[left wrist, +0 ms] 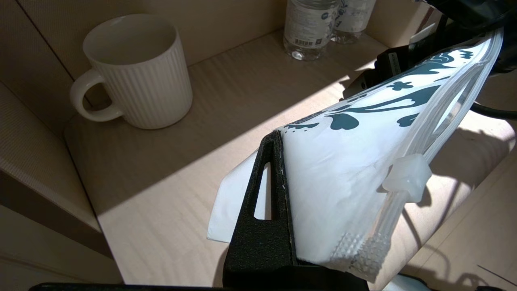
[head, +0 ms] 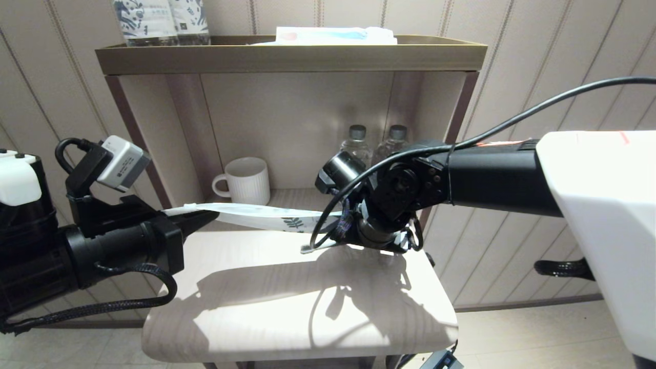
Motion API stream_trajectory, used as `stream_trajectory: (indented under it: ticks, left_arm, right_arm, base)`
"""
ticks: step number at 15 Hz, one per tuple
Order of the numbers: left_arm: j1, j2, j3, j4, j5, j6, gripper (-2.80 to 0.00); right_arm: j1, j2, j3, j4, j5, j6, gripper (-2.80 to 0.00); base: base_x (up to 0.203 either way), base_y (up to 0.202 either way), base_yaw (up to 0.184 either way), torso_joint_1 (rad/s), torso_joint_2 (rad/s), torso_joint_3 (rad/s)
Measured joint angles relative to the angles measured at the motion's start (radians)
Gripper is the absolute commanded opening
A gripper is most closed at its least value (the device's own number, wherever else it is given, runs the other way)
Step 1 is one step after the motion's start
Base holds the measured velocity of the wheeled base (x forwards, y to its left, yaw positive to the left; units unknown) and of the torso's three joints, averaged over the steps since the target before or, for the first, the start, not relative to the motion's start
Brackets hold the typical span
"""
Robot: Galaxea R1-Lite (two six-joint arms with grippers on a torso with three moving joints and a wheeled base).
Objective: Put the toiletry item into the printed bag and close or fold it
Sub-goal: Pick up a toothbrush
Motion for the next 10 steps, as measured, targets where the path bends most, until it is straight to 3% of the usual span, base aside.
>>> stream_trajectory:
  ticks: [10]
  left_arm:
    - [0.0, 0.001, 0.0, 0.0, 0.0, 0.0, -2.8]
  right_arm:
    - [-0.003, 0.03, -0.006, -0.007, 0.005, -0.003, 0.0]
  base:
    - [0.0, 0.0, 0.0, 0.0, 0.0, 0.0]
